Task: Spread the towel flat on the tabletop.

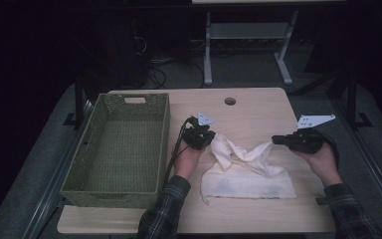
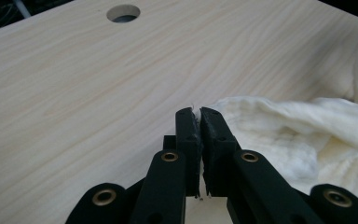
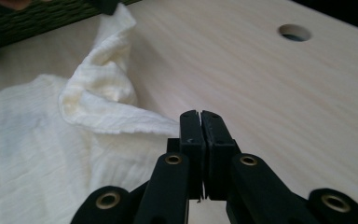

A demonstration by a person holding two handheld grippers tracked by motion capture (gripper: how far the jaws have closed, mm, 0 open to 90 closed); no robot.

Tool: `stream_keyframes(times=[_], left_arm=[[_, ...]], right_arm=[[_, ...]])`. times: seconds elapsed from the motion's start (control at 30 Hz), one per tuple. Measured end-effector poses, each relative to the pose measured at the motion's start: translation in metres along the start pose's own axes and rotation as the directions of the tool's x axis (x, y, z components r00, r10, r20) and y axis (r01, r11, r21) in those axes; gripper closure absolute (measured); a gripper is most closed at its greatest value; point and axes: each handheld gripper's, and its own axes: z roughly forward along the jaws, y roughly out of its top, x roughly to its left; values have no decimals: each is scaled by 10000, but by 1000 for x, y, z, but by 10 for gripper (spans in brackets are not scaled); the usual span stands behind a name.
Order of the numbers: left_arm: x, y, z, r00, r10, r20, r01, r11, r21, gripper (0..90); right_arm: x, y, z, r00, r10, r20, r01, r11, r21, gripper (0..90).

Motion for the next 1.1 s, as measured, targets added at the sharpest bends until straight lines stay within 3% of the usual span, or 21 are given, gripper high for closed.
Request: stream_keyframes(times=[0.27, 0.5, 0.77, 1.0, 1.1], left_arm=[[12, 17, 3, 9990, -17, -448, 10, 9999, -166, 859], [29, 26, 13, 9957, -188, -905, 178, 9998, -119, 859], [43, 26, 35, 9920, -434, -1182, 447, 9990, 84, 858], [54, 20, 51, 9887, -680, -1332, 743, 9963, 429, 853], [58, 19, 56, 9856, -829, -1475, 914, 9945, 519, 811]], right_arm=[[-29, 11, -6, 9951, 382, 911, -365, 9991, -204, 880], [-54, 15, 2, 9865, 838, 1409, -830, 9965, -113, 880], [-76, 19, 13, 9793, 1133, 1680, -1150, 9934, 4, 880], [-93, 10, 34, 9703, 1681, 1740, -1788, 9828, 473, 878], [-98, 8, 42, 9669, 1772, 1834, -1899, 9803, 539, 840]])
